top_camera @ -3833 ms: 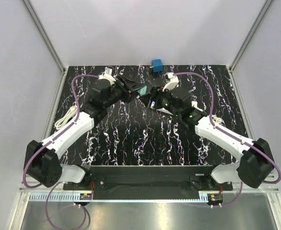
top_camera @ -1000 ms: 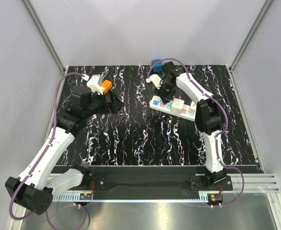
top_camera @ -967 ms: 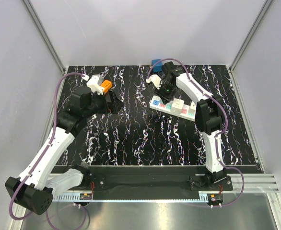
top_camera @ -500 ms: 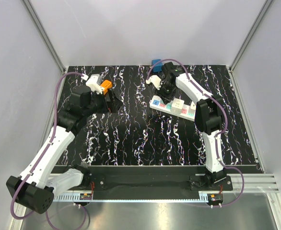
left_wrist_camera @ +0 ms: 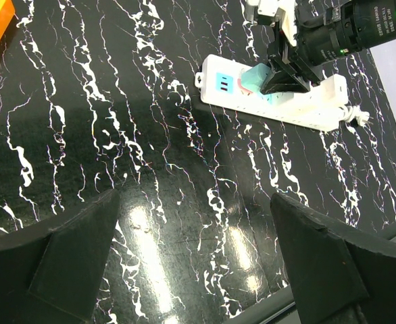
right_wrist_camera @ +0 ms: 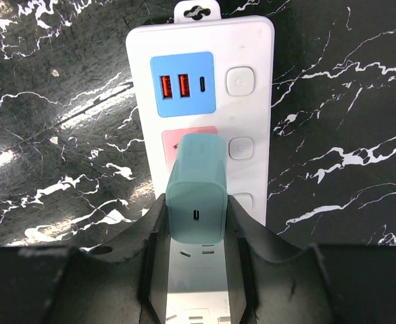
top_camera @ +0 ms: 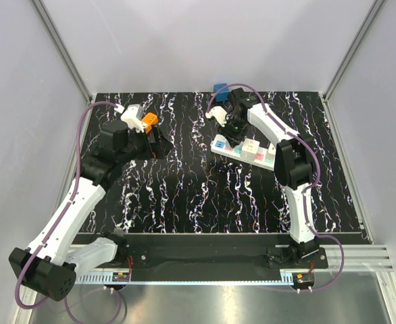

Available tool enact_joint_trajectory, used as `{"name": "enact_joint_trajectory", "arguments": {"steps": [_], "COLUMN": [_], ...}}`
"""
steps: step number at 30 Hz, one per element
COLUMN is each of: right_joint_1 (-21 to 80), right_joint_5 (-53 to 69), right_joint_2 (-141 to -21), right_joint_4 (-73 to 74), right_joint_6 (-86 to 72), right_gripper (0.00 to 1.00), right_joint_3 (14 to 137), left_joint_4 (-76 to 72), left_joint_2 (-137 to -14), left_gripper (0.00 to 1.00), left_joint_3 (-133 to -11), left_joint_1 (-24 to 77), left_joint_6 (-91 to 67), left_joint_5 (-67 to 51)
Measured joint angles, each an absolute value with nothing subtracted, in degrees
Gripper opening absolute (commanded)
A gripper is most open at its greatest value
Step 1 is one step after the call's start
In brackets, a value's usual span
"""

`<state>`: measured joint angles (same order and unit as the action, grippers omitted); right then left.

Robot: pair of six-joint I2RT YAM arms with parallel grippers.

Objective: Insert the plug

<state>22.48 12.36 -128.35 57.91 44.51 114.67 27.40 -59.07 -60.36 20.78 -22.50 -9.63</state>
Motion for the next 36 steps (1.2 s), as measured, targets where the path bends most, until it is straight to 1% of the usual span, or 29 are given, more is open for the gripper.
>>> {"name": "enact_joint_trajectory", "arguments": {"steps": [22,36], "right_joint_1": [23.3,24.1], "right_joint_5": [11.0,9.5], "right_joint_2": [-128.7,-125.8], "right_joint_4": [56.6,50.2], "right_joint_6": [43.3,43.6], "right_gripper": [0.0,0.0], "right_joint_3": [113.8,106.5], "left_joint_4": [27.4,27.4], "left_joint_2": [-59.1,-59.0], "left_gripper": [0.99,0.99], "left_joint_3": [-60.4,-60.4], "left_joint_1": [20.1,19.5], "left_joint_6": [-22.8,-23.0], "left_joint_5": [-9.6,-9.6]}}
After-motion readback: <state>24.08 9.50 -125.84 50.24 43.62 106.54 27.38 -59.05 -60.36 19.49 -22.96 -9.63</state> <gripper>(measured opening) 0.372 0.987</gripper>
